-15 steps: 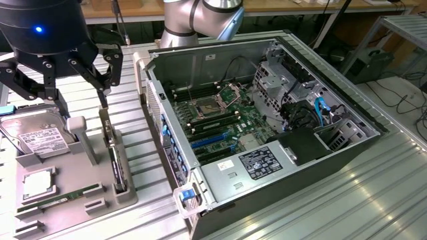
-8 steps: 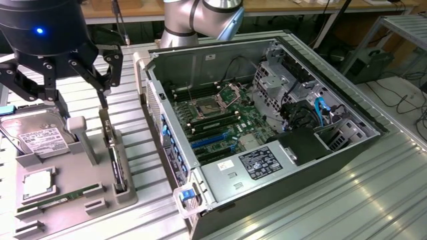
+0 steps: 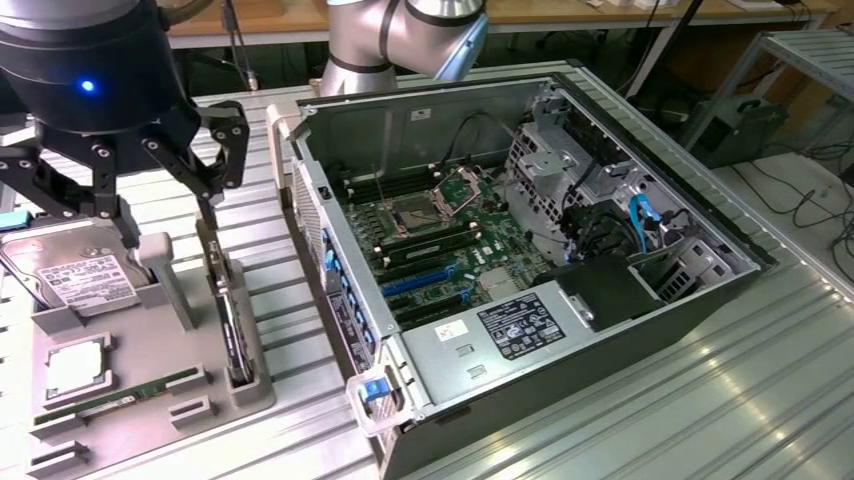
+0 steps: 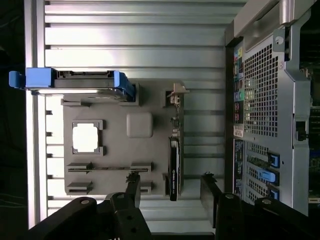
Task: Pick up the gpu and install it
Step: 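Pick up the gpu and move the gpu toward the slot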
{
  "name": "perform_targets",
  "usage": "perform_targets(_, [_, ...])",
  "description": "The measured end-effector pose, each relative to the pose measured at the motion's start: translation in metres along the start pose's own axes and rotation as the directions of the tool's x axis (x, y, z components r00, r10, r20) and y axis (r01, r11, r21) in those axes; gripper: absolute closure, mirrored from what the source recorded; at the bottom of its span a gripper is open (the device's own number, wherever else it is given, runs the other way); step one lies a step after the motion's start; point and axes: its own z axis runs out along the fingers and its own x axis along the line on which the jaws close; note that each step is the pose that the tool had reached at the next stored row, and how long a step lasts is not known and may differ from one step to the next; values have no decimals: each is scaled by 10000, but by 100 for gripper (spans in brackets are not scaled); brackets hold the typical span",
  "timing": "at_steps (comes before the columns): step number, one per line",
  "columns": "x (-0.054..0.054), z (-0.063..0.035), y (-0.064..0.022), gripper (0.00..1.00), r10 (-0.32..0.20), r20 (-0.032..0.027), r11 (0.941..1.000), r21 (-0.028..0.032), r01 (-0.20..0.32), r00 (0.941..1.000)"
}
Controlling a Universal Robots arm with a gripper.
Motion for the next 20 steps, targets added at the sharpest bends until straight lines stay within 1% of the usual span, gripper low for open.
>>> perform_targets(6, [1,54,-80,40,1,-10,10000,0,-1,10000])
perform_targets(8, [1,75,-94,40,0,-10,10000,-1,0,10000])
perform_targets(13, [-7,141,-98,40,-12,-15,10000,8,12,10000])
perform_targets(20, [-70,196,-87,40,-121,-19,9999,19,121,9999])
